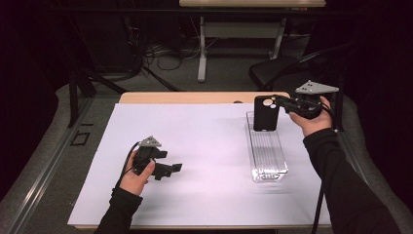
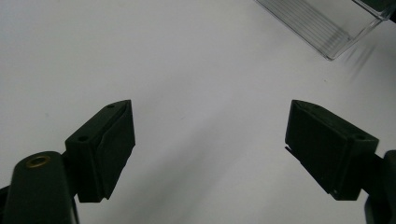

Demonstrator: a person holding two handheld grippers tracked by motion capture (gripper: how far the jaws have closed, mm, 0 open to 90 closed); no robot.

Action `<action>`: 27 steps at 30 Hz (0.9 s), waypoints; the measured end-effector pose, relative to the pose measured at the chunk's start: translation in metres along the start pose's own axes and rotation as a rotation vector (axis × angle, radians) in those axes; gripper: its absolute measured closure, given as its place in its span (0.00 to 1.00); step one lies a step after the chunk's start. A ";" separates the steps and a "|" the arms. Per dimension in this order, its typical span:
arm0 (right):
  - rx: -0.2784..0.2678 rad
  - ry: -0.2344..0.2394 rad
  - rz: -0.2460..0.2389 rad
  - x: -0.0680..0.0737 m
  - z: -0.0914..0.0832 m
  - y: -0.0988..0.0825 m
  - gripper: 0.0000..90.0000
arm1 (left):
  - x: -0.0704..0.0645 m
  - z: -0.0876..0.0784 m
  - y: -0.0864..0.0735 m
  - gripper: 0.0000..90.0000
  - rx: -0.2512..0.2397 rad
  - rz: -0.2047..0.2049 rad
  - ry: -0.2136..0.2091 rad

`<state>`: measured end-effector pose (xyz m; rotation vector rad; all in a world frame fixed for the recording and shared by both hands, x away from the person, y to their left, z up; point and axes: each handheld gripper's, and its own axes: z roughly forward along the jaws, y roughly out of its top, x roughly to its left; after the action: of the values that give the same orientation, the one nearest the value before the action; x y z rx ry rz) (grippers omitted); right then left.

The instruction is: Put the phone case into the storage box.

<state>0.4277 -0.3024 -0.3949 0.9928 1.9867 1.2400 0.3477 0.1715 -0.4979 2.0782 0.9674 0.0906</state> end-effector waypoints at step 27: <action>-0.013 -0.042 -0.004 -0.015 0.043 -0.019 0.94 | 0.001 0.000 -0.003 0.18 -0.005 -0.010 0.007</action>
<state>0.4639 -0.2997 -0.4277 1.0001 1.9452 1.2193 0.3464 0.1737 -0.5001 2.0694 0.9804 0.0946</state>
